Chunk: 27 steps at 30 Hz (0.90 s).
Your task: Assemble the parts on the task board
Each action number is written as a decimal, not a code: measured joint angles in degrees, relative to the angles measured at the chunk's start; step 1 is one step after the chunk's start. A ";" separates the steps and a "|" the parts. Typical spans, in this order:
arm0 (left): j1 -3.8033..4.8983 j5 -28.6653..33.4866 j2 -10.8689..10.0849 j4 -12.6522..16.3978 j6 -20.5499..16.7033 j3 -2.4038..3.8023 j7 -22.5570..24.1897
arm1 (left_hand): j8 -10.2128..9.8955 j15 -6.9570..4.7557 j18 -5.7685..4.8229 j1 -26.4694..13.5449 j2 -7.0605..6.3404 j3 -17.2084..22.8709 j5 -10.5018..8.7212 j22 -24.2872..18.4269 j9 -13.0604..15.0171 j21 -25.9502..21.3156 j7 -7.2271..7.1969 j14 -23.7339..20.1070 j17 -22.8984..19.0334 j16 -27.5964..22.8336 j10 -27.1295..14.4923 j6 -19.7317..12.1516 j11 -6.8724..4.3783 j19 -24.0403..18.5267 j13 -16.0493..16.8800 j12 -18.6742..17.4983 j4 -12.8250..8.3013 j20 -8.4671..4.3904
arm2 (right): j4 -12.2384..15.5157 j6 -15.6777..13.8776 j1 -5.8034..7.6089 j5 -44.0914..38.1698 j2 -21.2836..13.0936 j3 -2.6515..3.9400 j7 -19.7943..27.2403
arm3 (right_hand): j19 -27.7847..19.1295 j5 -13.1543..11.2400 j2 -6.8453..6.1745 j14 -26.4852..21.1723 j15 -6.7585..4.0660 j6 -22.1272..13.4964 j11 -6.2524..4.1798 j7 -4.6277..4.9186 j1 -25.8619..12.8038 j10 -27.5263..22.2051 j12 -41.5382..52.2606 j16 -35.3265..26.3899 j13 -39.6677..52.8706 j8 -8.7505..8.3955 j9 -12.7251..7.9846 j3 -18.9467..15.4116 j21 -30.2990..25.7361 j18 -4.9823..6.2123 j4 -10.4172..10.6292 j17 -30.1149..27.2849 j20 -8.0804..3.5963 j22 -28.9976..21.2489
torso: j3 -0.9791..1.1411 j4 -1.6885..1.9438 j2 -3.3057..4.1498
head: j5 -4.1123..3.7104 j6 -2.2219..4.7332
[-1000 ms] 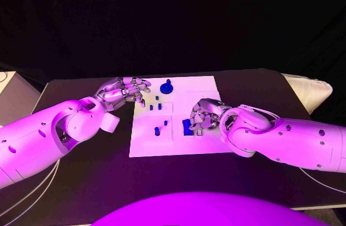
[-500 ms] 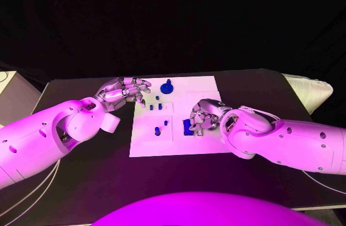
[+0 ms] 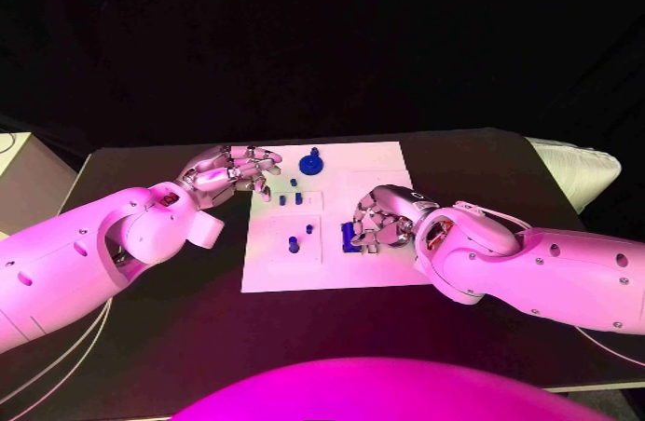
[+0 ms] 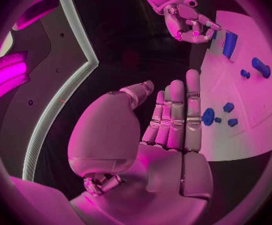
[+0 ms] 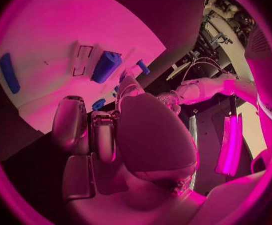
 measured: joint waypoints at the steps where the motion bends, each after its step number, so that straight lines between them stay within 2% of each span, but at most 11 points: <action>1: -0.01 0.00 0.00 0.00 0.00 0.00 0.00 | 0.00 0.00 0.00 0.00 0.00 0.00 0.00 0.00 0.00 0.00 0.00 0.00 0.00 0.00 0.00 0.00 0.00 0.00 0.00 0.00 0.00 0.00 | -0.01 0.15 0.00 0.03 0.01 0.00 0.12 | -0.11 0.00 -0.20 0.00 0.00 0.00 0.01 0.00 -0.20 -0.01 -0.01 0.00 -0.12 0.00 0.00 0.00 0.00 0.00 0.00 0.00 -0.11 0.00 | 0.00 -0.01 0.00 | -0.01 0.00; 15: -0.09 0.00 -0.05 0.02 0.09 0.00 -0.05 | 0.16 0.00 0.00 0.00 0.00 0.00 0.00 -0.16 -0.15 -0.29 0.00 0.00 0.08 0.00 0.00 0.00 0.00 0.21 -0.12 0.00 0.00 -0.21 | -1.47 3.92 -0.87 -0.51 1.10 -0.02 -0.28 | -0.17 0.00 -0.22 0.00 0.01 0.00 0.02 0.00 -0.22 -0.03 0.00 0.00 -0.31 0.00 0.02 0.16 0.00 0.00 -0.16 0.00 -0.17 -0.01 | 0.02 0.07 0.04 | 0.14 0.00; 27: -0.17 0.00 -0.12 0.04 0.17 0.00 -0.08 | 0.28 0.00 0.00 0.00 0.00 0.00 0.00 -0.24 -0.23 -0.28 0.00 0.00 0.12 0.00 0.00 0.00 0.00 0.22 -0.19 0.00 0.00 -0.22 | -2.50 3.69 -0.94 -2.71 1.73 0.00 -3.15 | -0.17 0.00 -0.22 0.07 0.08 0.00 0.02 0.00 -0.22 -0.03 0.01 0.00 -0.24 0.21 0.18 0.56 0.00 0.00 -0.22 -0.01 -0.17 -0.01 | -0.01 0.04 0.05 | 0.37 0.00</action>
